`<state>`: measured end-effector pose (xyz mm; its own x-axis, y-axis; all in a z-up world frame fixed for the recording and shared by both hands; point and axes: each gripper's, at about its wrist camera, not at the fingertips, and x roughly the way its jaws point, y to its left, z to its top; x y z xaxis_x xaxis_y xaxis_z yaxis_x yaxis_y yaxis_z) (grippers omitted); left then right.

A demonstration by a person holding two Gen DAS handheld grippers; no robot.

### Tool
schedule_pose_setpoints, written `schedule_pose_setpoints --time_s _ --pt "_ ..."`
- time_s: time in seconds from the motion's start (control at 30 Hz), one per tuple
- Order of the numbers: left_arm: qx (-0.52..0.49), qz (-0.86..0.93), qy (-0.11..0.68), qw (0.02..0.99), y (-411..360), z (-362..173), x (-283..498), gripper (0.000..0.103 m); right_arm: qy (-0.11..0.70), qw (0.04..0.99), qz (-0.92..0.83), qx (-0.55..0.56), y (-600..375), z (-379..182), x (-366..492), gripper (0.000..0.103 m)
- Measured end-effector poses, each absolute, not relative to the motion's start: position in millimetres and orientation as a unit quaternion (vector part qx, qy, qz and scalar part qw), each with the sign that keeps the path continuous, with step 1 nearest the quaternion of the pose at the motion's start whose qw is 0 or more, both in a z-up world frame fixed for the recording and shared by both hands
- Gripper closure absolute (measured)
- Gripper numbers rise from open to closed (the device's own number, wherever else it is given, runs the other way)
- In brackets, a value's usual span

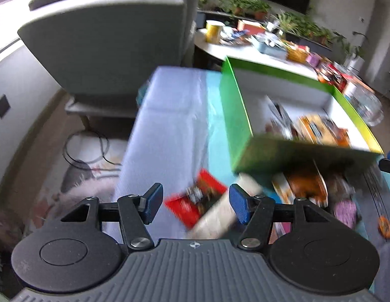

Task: Organize snacks
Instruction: 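Grasp the long white wafer bar with the left gripper while the right grasps an orange packet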

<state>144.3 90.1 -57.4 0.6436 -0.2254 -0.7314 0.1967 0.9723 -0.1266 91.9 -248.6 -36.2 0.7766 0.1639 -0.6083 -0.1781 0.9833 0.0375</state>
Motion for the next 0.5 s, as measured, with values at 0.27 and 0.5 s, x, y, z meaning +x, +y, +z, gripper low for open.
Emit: schedule_pose_setpoints --time_s 0.27,0.5 --pt "0.0 -0.138 0.416 0.899 91 -82 123 0.048 0.373 0.923 0.094 -0.009 -255 -66 57 0.057" --pt "0.013 -0.145 0.403 0.904 87 -84 110 0.073 0.39 0.914 0.109 0.0 -256 -88 39 0.056"
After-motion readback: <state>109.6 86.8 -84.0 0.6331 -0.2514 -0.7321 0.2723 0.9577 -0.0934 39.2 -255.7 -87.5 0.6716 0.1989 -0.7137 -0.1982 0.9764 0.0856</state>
